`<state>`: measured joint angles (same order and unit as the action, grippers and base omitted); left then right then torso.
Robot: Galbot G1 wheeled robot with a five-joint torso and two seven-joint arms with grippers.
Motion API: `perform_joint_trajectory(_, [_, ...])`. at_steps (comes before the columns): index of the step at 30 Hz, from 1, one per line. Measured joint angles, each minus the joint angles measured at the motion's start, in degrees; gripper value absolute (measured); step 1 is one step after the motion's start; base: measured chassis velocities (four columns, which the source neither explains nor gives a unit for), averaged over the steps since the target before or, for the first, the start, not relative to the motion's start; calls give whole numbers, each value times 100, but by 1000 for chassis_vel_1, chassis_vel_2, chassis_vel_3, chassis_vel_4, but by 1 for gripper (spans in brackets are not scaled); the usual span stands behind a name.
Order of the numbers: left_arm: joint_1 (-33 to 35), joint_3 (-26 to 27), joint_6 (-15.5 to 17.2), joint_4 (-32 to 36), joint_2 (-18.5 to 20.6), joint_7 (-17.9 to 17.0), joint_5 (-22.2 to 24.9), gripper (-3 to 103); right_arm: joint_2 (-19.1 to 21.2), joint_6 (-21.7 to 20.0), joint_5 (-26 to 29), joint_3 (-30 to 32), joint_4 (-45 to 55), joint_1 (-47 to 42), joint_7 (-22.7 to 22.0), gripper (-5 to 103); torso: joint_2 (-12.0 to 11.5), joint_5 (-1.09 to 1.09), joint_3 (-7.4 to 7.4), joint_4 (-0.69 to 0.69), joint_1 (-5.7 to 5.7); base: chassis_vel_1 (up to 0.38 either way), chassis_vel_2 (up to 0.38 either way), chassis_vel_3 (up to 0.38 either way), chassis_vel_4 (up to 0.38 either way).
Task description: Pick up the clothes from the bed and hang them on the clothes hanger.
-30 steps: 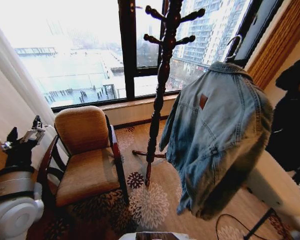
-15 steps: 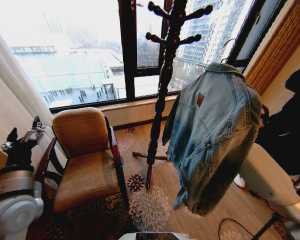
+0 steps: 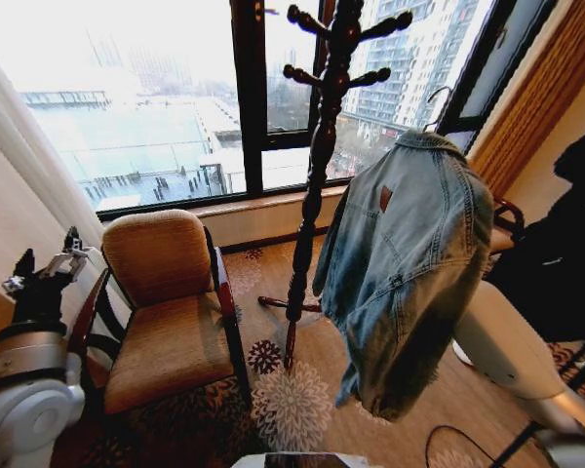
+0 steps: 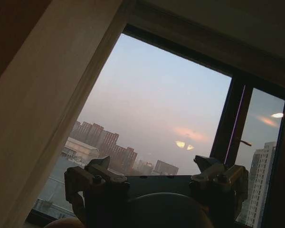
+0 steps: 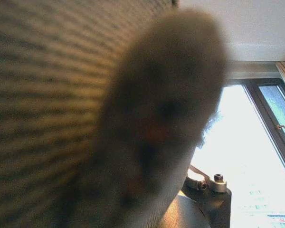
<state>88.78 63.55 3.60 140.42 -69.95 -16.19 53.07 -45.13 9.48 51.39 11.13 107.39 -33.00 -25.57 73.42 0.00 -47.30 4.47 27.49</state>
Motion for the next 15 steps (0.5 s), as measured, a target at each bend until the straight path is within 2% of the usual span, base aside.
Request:
perform_joint_trajectory(8, [0, -29, 5, 4, -60, 0, -15, 100, 82, -1, 1, -25, -12, 44, -29, 14, 0, -1, 0, 1, -1, -59, 64, 73, -61])
perform_joint_trajectory(15, [32, 9, 2, 31, -85, 1, -15, 100, 168, -244, 15, -155, -12, 188, -365, 14, -3, 1, -3, 0, 8, -145, 131, 127, -116])
